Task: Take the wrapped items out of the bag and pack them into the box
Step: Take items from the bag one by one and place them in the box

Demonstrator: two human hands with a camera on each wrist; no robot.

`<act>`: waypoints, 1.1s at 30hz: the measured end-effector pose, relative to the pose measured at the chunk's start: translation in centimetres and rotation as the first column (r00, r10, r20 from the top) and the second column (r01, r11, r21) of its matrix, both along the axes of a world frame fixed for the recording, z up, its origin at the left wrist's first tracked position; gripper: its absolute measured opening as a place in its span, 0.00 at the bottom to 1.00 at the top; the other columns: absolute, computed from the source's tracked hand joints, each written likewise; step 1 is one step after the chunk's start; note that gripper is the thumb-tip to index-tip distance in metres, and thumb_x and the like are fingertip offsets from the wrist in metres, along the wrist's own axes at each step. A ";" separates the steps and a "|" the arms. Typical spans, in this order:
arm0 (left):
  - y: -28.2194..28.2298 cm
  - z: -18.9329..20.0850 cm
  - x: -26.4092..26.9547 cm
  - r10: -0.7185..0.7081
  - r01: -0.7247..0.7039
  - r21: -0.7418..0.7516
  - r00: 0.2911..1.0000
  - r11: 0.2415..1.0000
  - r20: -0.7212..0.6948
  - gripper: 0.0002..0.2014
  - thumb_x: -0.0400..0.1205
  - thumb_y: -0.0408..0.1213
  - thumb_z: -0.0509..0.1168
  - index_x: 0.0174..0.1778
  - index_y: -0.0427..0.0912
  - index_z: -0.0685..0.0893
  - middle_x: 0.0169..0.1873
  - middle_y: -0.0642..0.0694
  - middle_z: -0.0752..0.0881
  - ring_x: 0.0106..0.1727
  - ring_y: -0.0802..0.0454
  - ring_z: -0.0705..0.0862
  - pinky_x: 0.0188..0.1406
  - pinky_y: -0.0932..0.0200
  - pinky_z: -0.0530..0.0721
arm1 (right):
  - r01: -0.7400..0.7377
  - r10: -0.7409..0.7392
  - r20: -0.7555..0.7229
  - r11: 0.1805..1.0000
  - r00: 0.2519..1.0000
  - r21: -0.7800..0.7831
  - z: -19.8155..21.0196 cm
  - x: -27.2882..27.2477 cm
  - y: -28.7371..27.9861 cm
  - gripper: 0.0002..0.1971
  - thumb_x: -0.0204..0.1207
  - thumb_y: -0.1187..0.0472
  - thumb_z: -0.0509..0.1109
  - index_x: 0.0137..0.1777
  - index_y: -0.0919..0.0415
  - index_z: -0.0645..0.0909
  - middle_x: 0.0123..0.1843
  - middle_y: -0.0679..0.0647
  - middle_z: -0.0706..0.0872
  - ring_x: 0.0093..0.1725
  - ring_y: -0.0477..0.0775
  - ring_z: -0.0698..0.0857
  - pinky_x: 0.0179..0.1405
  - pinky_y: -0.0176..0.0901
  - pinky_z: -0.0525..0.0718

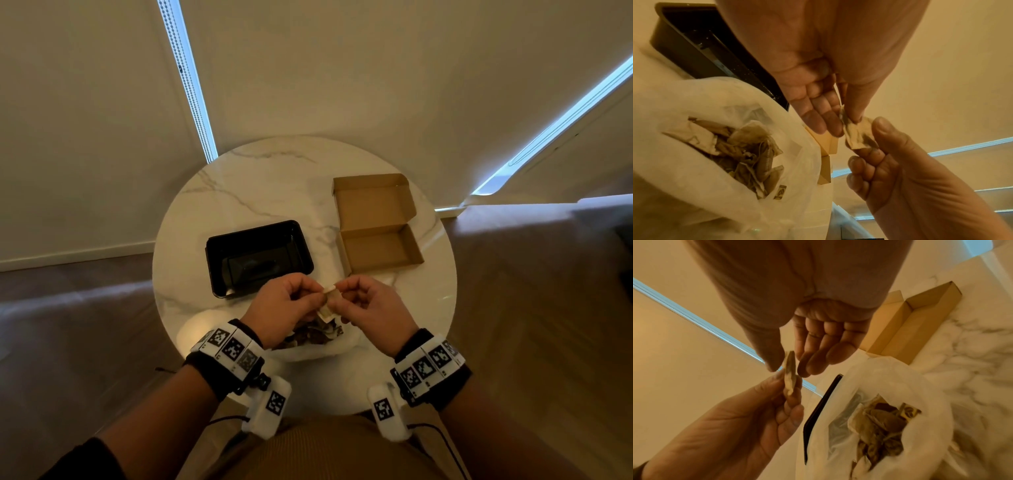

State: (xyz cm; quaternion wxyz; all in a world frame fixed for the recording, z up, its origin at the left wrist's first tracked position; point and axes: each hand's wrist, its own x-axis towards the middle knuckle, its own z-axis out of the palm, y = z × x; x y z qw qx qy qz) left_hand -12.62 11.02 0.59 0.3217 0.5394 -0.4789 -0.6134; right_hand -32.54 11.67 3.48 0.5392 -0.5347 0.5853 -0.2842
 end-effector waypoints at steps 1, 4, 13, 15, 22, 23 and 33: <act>0.1 -0.2 0.0 0.010 -0.010 0.009 1.000 1.000 -0.004 0.02 0.82 0.34 0.75 0.49 0.43 0.90 0.42 0.41 0.93 0.43 0.48 0.93 0.48 0.53 0.93 | -0.017 0.017 -0.004 1.000 1.000 0.003 -0.5 0.0 0.2 0.09 0.78 0.60 0.80 0.55 0.58 0.87 0.44 0.58 0.93 0.38 0.48 0.89 0.39 0.38 0.87; 0.6 -0.6 -0.5 0.047 -0.047 0.033 0.999 0.998 -0.002 0.02 0.83 0.34 0.75 0.48 0.41 0.89 0.40 0.41 0.93 0.41 0.49 0.92 0.43 0.57 0.92 | -0.063 0.063 -0.055 0.998 0.997 -0.001 -2.3 -0.7 0.4 0.03 0.79 0.61 0.79 0.51 0.56 0.89 0.43 0.56 0.93 0.37 0.46 0.88 0.38 0.41 0.86; 2.4 -3.7 -2.8 -0.173 0.148 0.089 0.841 0.985 0.513 0.03 0.85 0.44 0.70 0.53 0.55 0.87 0.48 0.60 0.86 0.49 0.66 0.84 0.54 0.66 0.83 | -0.247 0.141 -0.639 0.966 0.757 -0.080 -4.4 -8.3 -12.2 0.09 0.82 0.51 0.72 0.58 0.53 0.85 0.50 0.48 0.88 0.49 0.53 0.86 0.52 0.50 0.86; 2.7 -4.2 -3.6 -0.175 0.142 0.102 0.807 0.985 0.563 0.03 0.85 0.45 0.70 0.54 0.56 0.86 0.49 0.60 0.85 0.49 0.63 0.83 0.57 0.62 0.84 | -0.347 0.211 -0.731 0.937 0.649 -0.037 -5.5 -8.8 -15.8 0.08 0.83 0.52 0.70 0.57 0.53 0.84 0.51 0.51 0.89 0.51 0.57 0.87 0.53 0.53 0.86; 3.1 -5.0 -5.9 -0.111 0.028 0.139 0.760 0.990 0.640 0.10 0.85 0.51 0.69 0.61 0.56 0.87 0.56 0.59 0.87 0.57 0.59 0.83 0.62 0.61 0.82 | -0.582 0.401 -0.851 0.800 0.340 0.145 -9.3 -6.6 -21.8 0.04 0.86 0.59 0.65 0.58 0.56 0.77 0.52 0.57 0.85 0.47 0.58 0.81 0.46 0.47 0.77; 3.1 -5.1 -6.1 -0.103 0.016 0.139 0.756 0.990 0.646 0.10 0.86 0.51 0.68 0.61 0.57 0.87 0.56 0.59 0.87 0.57 0.60 0.83 0.61 0.62 0.81 | -0.603 0.410 -0.857 0.782 0.312 0.155 -9.8 -6.2 -22.2 0.05 0.86 0.60 0.64 0.59 0.56 0.77 0.54 0.58 0.85 0.47 0.57 0.80 0.46 0.48 0.77; 3.1 -5.3 -7.9 -0.070 -0.098 0.186 0.685 0.978 0.726 0.16 0.86 0.51 0.67 0.71 0.56 0.81 0.60 0.56 0.83 0.56 0.59 0.80 0.65 0.59 0.82 | -0.620 0.358 -0.899 0.773 0.251 0.135 -12.9 -5.9 -23.3 0.08 0.89 0.58 0.60 0.64 0.54 0.76 0.60 0.60 0.87 0.56 0.64 0.86 0.50 0.55 0.84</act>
